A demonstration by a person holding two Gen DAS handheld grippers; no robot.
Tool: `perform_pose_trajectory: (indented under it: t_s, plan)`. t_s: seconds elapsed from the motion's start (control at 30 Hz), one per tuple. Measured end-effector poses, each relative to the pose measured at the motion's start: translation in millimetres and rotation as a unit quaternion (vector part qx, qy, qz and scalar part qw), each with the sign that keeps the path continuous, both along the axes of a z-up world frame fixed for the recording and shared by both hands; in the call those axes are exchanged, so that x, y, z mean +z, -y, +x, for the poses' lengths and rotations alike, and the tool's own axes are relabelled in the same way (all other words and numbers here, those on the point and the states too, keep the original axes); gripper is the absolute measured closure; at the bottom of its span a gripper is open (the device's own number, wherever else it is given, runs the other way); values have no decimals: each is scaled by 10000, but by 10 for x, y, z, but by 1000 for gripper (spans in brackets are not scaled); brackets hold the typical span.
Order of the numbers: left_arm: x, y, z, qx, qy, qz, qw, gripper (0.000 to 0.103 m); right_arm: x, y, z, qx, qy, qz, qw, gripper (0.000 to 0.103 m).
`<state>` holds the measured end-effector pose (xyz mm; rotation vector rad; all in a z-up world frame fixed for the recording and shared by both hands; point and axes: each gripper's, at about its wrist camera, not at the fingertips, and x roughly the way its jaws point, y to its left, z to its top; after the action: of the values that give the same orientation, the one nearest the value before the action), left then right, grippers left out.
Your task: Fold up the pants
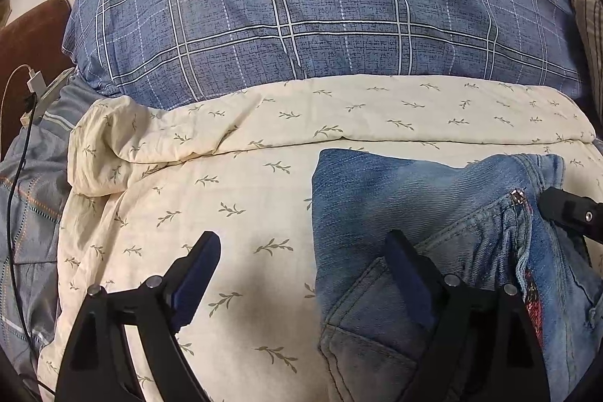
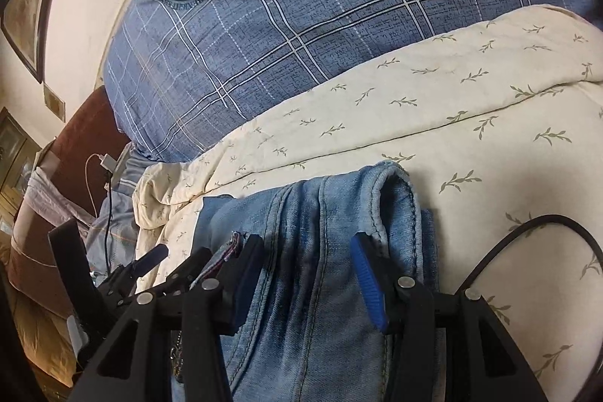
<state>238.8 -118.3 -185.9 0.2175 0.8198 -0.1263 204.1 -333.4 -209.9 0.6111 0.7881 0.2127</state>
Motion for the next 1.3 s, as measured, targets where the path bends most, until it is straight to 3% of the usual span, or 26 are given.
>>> perform_pose_trajectory:
  t_s: [1.3]
  plan:
    - [-49,-33,26,120,-23,-158,9998,7,11,-35,-29,79,34,-220,9997,50]
